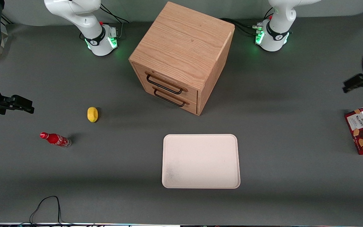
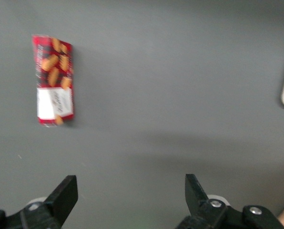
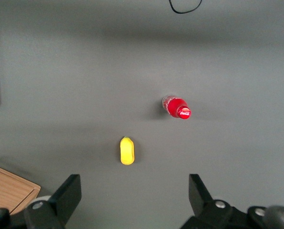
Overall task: Place red cookie box on tray
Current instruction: 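Lower the open left gripper toward the red plaid cookie box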
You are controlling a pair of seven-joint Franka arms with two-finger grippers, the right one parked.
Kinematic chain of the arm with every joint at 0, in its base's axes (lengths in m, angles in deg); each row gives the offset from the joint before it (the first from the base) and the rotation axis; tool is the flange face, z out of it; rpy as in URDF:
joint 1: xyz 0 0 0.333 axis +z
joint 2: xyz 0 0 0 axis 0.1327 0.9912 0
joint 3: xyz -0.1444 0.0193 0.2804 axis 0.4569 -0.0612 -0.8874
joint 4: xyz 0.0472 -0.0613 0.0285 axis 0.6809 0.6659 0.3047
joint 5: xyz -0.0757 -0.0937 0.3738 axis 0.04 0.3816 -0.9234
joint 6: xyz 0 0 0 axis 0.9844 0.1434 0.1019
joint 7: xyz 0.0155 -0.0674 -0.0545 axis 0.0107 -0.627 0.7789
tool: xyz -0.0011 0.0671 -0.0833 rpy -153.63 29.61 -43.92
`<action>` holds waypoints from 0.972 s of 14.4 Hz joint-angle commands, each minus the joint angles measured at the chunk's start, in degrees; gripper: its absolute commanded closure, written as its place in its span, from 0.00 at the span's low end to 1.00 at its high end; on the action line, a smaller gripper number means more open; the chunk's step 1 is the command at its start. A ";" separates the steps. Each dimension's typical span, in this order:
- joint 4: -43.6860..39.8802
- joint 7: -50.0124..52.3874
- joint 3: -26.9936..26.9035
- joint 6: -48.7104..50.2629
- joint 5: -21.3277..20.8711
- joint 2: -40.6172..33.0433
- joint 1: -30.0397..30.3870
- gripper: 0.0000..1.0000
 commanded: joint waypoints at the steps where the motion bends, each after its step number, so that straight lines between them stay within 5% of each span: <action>1: 0.04 -11.31 -7.63 -7.74 0.04 5.20 0.84 0.00; 5: -0.05 -24.69 -12.40 -21.10 0.82 16.26 4.69 0.00; 12: -3.03 -30.51 -13.11 -35.29 14.88 34.74 10.07 0.01; 14: -3.66 -30.42 -13.11 -35.37 17.25 37.03 10.07 0.10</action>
